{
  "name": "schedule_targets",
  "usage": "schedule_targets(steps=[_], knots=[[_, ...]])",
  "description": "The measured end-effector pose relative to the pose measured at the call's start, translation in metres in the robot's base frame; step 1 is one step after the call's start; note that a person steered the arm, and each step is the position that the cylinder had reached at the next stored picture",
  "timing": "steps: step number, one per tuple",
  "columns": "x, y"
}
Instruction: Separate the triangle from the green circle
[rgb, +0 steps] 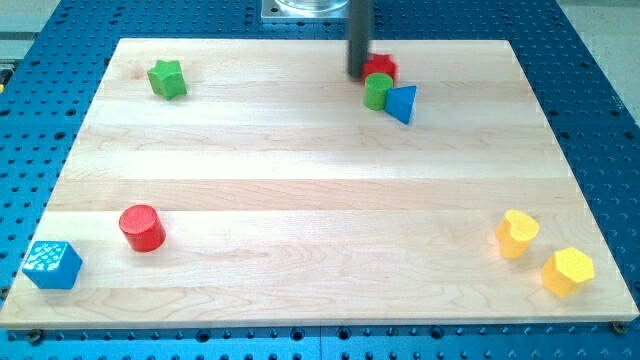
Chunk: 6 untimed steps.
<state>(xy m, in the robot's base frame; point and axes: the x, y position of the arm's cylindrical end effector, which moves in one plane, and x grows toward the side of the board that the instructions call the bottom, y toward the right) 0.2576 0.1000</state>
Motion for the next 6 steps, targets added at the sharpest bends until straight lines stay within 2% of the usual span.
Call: schedule_targets(steps=[1, 3, 4, 5, 6], knots=[[-0.006, 0.018], [0.033, 0.052], [0.041, 0.020], [0.091, 0.041], [0.096, 0.084]])
